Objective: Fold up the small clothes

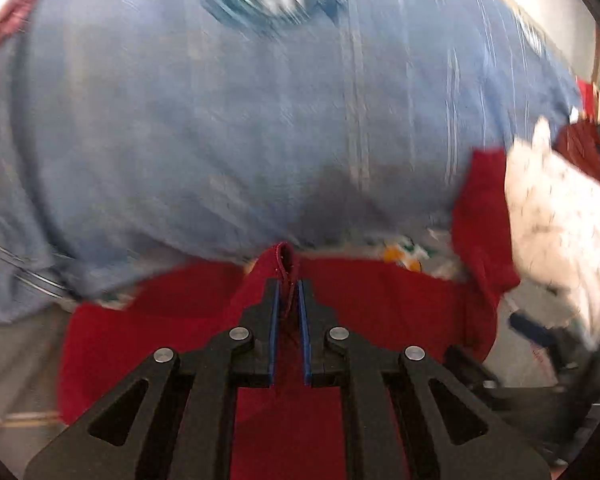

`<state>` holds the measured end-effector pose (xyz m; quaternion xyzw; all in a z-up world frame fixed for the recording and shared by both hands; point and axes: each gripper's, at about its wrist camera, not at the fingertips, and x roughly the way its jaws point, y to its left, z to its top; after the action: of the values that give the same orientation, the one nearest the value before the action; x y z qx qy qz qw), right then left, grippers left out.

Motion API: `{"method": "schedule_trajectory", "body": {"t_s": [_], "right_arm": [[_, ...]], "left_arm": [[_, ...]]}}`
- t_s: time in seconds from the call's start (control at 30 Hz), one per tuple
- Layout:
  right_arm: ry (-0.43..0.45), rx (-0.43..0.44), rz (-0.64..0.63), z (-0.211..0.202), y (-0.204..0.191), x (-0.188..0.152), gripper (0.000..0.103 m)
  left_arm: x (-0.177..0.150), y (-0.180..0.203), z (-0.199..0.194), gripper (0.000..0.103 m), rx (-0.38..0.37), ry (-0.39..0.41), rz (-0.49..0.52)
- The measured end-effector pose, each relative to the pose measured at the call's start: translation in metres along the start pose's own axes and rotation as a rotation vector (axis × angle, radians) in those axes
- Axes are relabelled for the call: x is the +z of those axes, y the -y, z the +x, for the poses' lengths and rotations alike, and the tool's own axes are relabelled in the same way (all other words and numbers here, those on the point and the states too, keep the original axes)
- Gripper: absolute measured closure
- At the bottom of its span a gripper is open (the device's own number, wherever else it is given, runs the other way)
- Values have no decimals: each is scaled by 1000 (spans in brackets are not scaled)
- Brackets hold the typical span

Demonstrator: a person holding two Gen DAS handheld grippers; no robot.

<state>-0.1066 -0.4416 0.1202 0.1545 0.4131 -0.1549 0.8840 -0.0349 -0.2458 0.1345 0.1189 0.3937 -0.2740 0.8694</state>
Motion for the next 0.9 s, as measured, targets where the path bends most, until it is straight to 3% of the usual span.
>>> {"method": "schedule_trajectory", "body": {"t_s": [0.1, 0.17, 0.2, 0.23, 0.3, 0.37, 0.5, 0.57, 0.67, 0.7, 0.73, 0.77, 0.8, 0.83, 0.9], "right_arm": [[-1, -20, 18, 0, 12, 0, 4], [-7, -11, 35, -1, 18, 1, 4], [-8, -3, 38, -1, 20, 1, 4], [-6, 6, 38, -1, 19, 3, 4], [-8, 36, 30, 0, 14, 4, 4], [-29, 108, 16, 4, 3, 6, 4], [-55, 157, -63, 15, -26, 5, 5], [-82, 158, -128, 26, -45, 4, 5], [-142, 89, -199, 52, -69, 1, 10], [-157, 83, -215, 59, -73, -2, 23], [-184, 77, -238, 70, -79, -6, 50], [-216, 73, -262, 82, -85, -10, 63], [-190, 78, -274, 84, -89, -12, 70], [-159, 81, -278, 81, -90, -12, 100], [-164, 103, -266, 75, -92, -6, 100]], "left_arm": [[-14, 17, 38, 93, -69, -85, -9], [-17, 13, 44, 90, -103, -98, -37], [-21, 9, 39, 77, -99, -97, -45], [-22, 3, 36, 50, -94, -96, -54], [-23, -19, 12, 28, -74, -42, -89], [-28, -47, -15, 28, -29, 27, -107], [-47, -115, -47, 27, 180, 67, -156], [-61, -143, -50, 27, 246, 62, -195], [-83, -183, -44, 27, 304, 9, -277], [-90, -193, -43, 27, 312, 1, -306], [-96, -198, -42, 27, 317, -3, -328], [-101, -203, -41, 27, 319, -7, -349], [-105, -206, -41, 27, 321, -8, -365], [-109, -209, -43, 27, 320, -7, -380], [-112, -213, -46, 27, 317, 2, -400]]}}
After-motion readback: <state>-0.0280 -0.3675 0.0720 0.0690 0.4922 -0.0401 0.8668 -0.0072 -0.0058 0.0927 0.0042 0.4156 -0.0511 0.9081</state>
